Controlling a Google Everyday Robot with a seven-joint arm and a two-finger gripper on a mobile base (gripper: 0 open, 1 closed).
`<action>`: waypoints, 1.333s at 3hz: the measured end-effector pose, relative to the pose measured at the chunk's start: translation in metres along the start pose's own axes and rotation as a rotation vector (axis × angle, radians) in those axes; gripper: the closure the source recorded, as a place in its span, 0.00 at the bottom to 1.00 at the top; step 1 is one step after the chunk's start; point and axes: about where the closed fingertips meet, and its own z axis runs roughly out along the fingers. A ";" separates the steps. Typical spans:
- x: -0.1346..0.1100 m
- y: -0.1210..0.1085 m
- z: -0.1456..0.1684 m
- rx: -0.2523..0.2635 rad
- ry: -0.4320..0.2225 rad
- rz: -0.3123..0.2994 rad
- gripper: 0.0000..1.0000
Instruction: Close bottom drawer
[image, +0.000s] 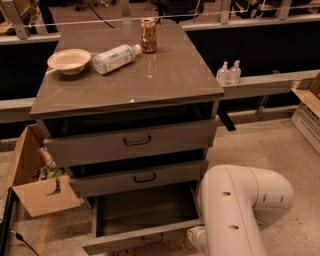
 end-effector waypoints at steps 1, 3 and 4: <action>0.007 -0.021 0.013 0.046 0.011 -0.029 1.00; 0.022 -0.066 0.052 0.084 -0.003 -0.117 1.00; 0.028 -0.088 0.069 0.098 -0.006 -0.172 1.00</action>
Offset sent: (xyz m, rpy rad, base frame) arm 0.0931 0.0048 -0.0099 -0.0278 -0.1300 0.0680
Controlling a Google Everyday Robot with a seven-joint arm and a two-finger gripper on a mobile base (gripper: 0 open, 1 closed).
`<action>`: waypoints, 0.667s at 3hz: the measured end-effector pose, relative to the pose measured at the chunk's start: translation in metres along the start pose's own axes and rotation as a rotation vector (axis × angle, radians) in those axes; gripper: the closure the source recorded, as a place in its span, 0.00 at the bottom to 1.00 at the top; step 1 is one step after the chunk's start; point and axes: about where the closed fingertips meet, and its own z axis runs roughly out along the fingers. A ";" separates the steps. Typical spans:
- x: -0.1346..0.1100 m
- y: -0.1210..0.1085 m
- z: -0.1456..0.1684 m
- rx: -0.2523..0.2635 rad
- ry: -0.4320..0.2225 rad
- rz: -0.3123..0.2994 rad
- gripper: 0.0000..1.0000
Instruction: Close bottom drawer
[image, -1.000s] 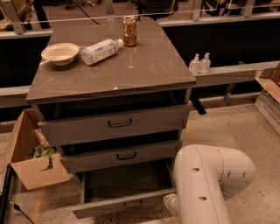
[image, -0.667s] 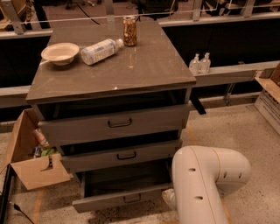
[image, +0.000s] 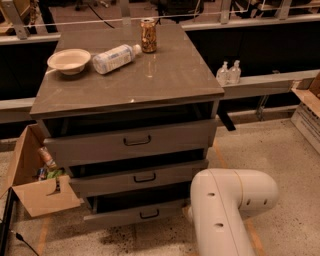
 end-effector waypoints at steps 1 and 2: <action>0.013 -0.021 0.015 0.026 0.007 -0.045 1.00; 0.024 -0.033 0.024 0.043 0.018 -0.068 1.00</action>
Offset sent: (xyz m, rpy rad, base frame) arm 0.0724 -0.0140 0.0050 -0.0526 -0.0998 0.0433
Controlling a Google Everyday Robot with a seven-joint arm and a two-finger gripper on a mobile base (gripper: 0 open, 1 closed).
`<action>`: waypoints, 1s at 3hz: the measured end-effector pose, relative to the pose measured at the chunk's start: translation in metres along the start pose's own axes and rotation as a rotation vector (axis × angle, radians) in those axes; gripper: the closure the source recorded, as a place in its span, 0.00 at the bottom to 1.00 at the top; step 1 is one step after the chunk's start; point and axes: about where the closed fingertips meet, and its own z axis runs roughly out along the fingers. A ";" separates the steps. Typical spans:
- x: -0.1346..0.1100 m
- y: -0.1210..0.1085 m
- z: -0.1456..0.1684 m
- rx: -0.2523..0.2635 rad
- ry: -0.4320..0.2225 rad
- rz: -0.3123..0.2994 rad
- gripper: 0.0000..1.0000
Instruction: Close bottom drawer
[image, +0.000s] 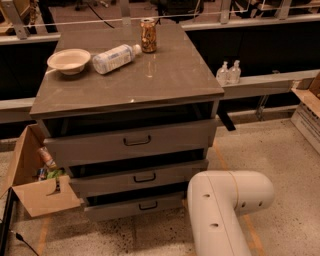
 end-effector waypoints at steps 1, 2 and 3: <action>0.015 -0.009 0.014 0.017 0.010 -0.014 1.00; 0.018 -0.014 0.020 0.026 0.006 -0.011 1.00; 0.018 -0.014 0.020 0.026 0.006 -0.011 1.00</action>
Offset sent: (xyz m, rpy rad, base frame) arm 0.0347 -0.0111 -0.0059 -0.0114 -0.0368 0.0021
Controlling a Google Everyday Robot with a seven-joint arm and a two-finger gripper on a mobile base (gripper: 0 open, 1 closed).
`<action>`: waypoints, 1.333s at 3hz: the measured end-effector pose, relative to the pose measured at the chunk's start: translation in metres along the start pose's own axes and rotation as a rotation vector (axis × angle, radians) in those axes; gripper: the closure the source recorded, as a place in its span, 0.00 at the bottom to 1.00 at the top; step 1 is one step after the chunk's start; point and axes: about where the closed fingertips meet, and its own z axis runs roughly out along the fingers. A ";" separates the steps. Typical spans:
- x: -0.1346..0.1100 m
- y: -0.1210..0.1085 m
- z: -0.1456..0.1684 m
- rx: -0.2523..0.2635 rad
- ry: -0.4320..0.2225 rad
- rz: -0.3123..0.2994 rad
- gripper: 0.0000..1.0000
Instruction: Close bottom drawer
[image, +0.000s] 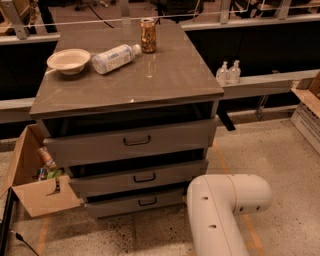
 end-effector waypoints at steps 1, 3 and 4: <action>0.002 -0.001 -0.024 -0.037 -0.012 0.045 1.00; -0.001 -0.003 -0.166 -0.261 -0.002 0.253 1.00; 0.004 -0.018 -0.234 -0.345 0.059 0.288 1.00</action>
Offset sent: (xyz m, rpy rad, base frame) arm -0.1256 -0.0769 0.1803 0.0513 0.4129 -0.2017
